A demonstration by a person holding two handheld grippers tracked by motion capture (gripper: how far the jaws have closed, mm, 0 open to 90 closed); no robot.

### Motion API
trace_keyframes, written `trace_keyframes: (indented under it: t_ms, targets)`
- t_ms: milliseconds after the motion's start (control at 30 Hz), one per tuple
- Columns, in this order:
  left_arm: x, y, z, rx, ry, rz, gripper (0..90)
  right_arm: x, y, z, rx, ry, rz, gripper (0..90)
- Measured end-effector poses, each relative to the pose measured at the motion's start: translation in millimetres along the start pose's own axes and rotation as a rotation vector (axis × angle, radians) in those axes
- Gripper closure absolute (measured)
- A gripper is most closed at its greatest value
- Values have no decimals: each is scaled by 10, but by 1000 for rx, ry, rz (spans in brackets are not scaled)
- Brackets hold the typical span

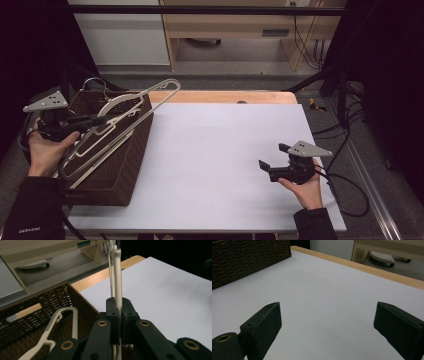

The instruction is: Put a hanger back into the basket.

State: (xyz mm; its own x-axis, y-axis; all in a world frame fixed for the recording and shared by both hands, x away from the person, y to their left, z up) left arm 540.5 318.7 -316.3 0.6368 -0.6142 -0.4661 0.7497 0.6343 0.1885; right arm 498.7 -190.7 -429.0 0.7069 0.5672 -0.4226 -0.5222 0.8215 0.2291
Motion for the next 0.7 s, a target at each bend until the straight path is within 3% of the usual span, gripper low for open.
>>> trace_keyframes:
  t_ms: [400,600,700]
  targets:
    - [-220,359,-401,-60,49,76,868,-1,-27,-16,1,5,-11,79]
    - [-287,487,-598,-89,80,99,867,-11,-46,-26,2,7,-16,78]
    - [-318,511,-671,-103,73,96,867,-12,-48,-25,1,6,-16,78]
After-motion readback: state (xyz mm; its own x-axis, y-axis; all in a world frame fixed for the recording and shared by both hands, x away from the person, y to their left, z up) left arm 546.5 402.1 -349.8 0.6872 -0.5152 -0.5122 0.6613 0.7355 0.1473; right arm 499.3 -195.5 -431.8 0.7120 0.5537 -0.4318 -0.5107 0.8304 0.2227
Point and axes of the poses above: each handheld gripper's, and its own axes: x roughly forward along the jaws, z roughly out of its top, y roughly to its left, the point moved 8 cm from there along x, roughly forward along the jaws, and after that the axes turned 13 degrees about x, right-handed, at the moved point
